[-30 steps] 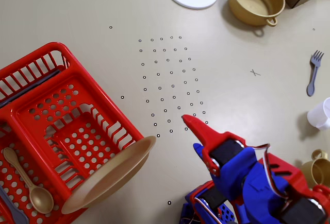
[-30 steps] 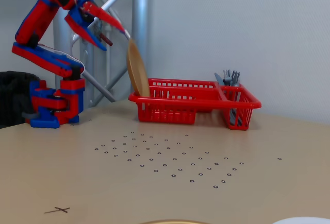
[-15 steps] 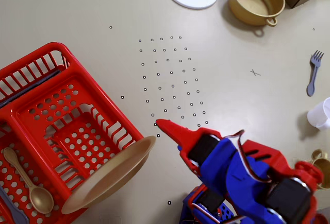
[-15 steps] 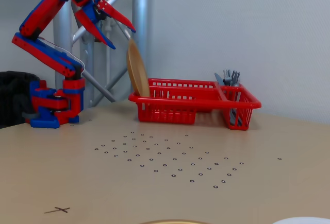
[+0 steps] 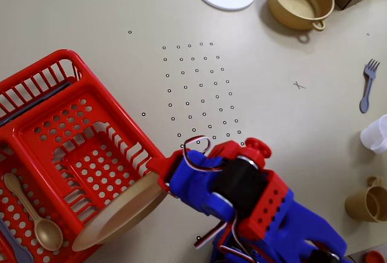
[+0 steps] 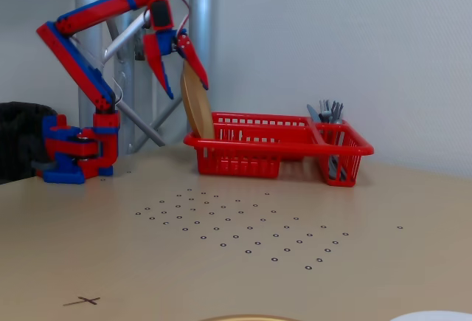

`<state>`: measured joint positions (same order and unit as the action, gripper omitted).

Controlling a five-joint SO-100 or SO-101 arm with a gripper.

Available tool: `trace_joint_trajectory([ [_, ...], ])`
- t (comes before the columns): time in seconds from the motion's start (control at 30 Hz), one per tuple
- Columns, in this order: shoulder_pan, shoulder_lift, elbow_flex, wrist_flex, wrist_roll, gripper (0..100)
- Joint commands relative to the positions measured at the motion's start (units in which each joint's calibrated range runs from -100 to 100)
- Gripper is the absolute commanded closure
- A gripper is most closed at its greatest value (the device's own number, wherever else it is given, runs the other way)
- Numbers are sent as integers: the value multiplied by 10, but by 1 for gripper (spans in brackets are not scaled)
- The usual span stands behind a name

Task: Grasp the plate, place it on the cross drawn on the table.

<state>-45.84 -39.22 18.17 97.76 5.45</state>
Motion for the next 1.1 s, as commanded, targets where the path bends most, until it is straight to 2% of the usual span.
trace_joint_trajectory([
  [0.0, -17, 35, -73, 3, -13, 70],
  [0.2, -35, 116, -145, -3, -24, 73],
  [0.47, -41, 177, -212, -15, -20, 92],
  [0.63, -43, 165, -196, -24, -23, 99],
  [1.07, -41, 168, -248, -15, -57, 100],
])
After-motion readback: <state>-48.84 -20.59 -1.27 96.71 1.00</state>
